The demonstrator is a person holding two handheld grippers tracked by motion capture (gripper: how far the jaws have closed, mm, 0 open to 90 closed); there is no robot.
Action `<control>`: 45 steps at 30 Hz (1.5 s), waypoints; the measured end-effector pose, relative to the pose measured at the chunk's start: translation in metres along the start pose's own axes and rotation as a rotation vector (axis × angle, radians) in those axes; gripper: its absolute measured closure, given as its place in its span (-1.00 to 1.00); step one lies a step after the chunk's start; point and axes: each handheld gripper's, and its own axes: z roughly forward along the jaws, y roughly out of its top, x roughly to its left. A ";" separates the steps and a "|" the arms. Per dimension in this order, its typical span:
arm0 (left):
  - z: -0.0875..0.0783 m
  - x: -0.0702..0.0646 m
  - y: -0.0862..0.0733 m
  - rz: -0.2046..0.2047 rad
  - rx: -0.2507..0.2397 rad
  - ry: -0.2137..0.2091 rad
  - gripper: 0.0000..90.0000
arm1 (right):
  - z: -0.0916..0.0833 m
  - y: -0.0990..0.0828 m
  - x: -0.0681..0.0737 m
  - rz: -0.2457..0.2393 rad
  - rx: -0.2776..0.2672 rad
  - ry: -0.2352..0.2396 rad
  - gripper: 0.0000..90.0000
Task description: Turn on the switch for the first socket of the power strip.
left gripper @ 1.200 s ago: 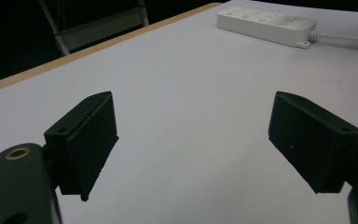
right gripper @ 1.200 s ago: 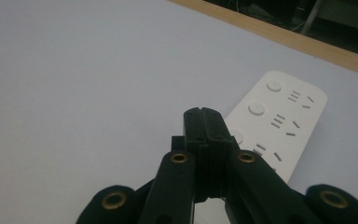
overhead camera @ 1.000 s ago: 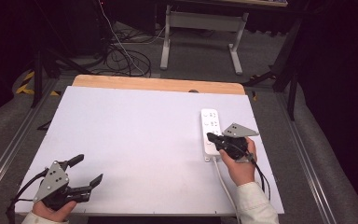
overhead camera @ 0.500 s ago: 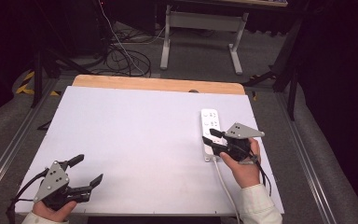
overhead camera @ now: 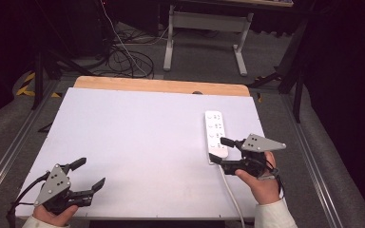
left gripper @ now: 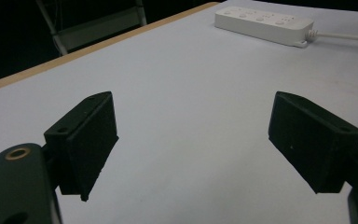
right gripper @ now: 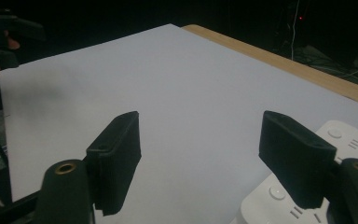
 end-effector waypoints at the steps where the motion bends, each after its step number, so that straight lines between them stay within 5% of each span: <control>1: 0.000 0.000 0.000 0.000 0.000 -0.001 -0.64 | -0.002 -0.002 0.002 0.004 0.003 0.006 -0.36; 10: -0.001 -0.001 0.000 0.001 -0.005 0.002 -0.64 | -0.011 -0.024 0.008 -0.002 0.017 0.054 -0.37; 31: -0.003 -0.005 -0.002 0.010 0.015 -0.019 -0.65 | -0.004 -0.075 0.008 0.040 0.054 0.032 -0.74; 39: 0.000 -0.004 -0.003 -0.005 0.039 -0.018 -0.66 | 0.000 -0.096 0.005 0.112 0.084 0.050 -0.74; 43: 0.000 -0.004 -0.004 -0.010 0.039 -0.015 -0.67 | 0.000 -0.100 0.006 0.097 0.111 0.043 -0.74; 45: 0.000 -0.004 -0.005 -0.011 0.038 -0.012 -0.68 | 0.000 -0.104 0.009 0.052 0.157 0.031 -0.74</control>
